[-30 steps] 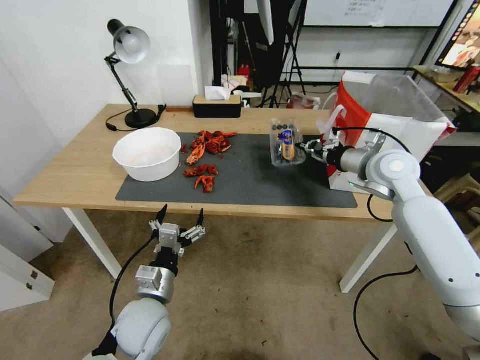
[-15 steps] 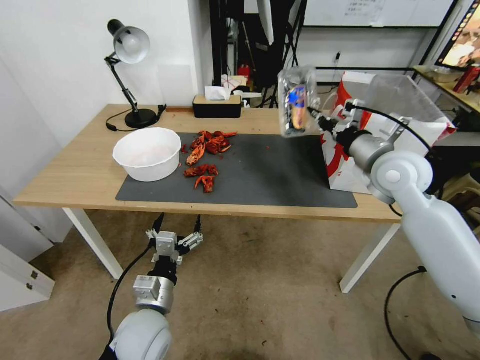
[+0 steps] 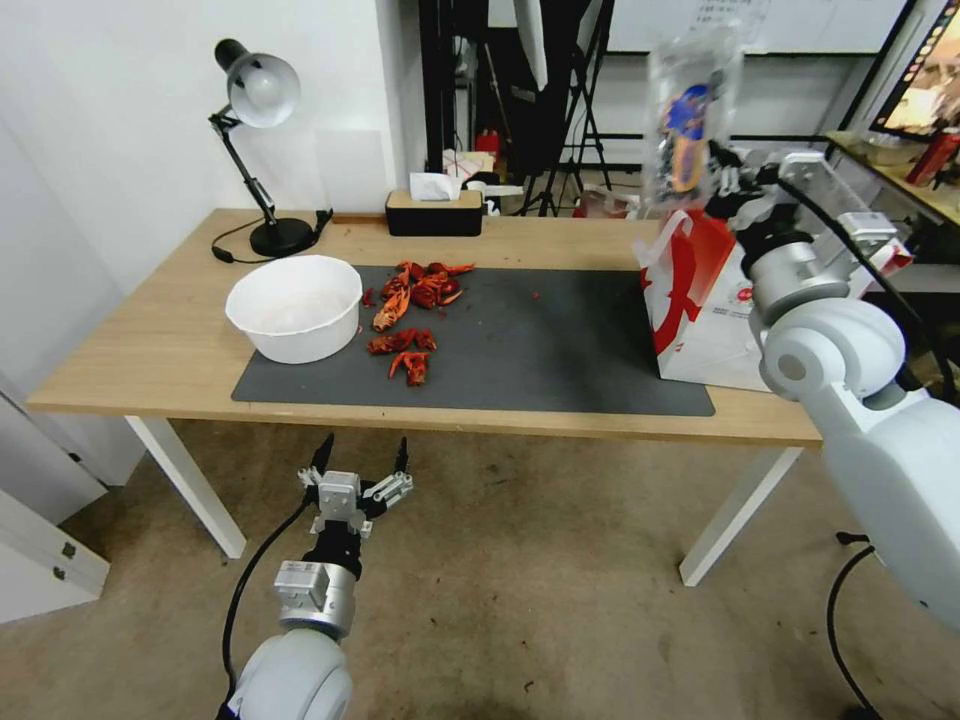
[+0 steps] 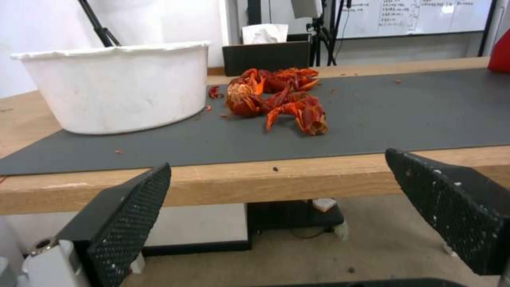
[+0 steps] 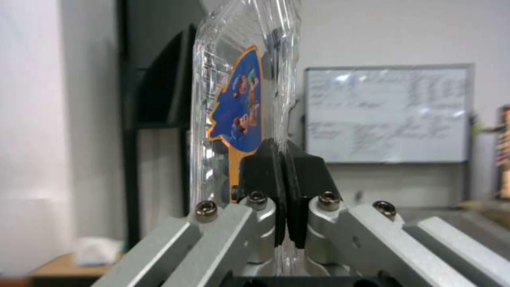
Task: Close the takeout container lid, then place the container into the takeout bag.
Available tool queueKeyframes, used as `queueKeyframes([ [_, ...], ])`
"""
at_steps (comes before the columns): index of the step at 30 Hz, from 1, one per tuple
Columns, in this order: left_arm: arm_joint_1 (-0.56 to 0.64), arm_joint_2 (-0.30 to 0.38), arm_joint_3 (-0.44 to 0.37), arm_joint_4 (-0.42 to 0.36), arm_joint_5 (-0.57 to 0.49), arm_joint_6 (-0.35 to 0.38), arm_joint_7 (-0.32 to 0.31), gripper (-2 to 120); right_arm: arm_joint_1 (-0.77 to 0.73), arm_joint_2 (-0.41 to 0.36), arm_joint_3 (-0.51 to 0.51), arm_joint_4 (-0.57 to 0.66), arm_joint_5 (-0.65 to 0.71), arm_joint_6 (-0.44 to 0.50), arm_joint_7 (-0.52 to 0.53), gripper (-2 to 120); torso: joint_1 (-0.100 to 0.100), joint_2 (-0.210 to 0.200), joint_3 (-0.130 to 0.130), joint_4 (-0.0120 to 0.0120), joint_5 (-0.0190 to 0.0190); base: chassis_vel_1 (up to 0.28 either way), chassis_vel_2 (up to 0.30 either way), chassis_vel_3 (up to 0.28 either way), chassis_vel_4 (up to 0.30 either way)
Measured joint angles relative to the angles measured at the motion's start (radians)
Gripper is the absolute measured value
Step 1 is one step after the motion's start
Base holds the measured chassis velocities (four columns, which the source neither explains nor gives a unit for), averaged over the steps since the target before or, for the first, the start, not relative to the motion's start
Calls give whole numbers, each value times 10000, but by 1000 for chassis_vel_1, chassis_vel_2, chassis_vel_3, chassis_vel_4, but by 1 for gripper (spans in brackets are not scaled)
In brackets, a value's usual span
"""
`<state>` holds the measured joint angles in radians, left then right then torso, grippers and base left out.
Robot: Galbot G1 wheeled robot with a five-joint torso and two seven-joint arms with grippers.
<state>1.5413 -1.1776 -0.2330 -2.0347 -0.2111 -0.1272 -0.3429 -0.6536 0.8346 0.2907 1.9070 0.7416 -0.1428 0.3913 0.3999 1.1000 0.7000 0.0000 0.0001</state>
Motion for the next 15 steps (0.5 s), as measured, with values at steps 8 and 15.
queueKeyframes([
  [8,-42,-20,52,-1,-10,1,-2,100,477,-324,35,-662,-1163,34,727,0,1,0,0,0,-1,0,0,0,0],
  [15,-17,-48,69,6,-15,4,-12,100,771,-501,27,-1470,-1879,-193,819,0,1,-1,0,-1,0,0,0,0,0],
])
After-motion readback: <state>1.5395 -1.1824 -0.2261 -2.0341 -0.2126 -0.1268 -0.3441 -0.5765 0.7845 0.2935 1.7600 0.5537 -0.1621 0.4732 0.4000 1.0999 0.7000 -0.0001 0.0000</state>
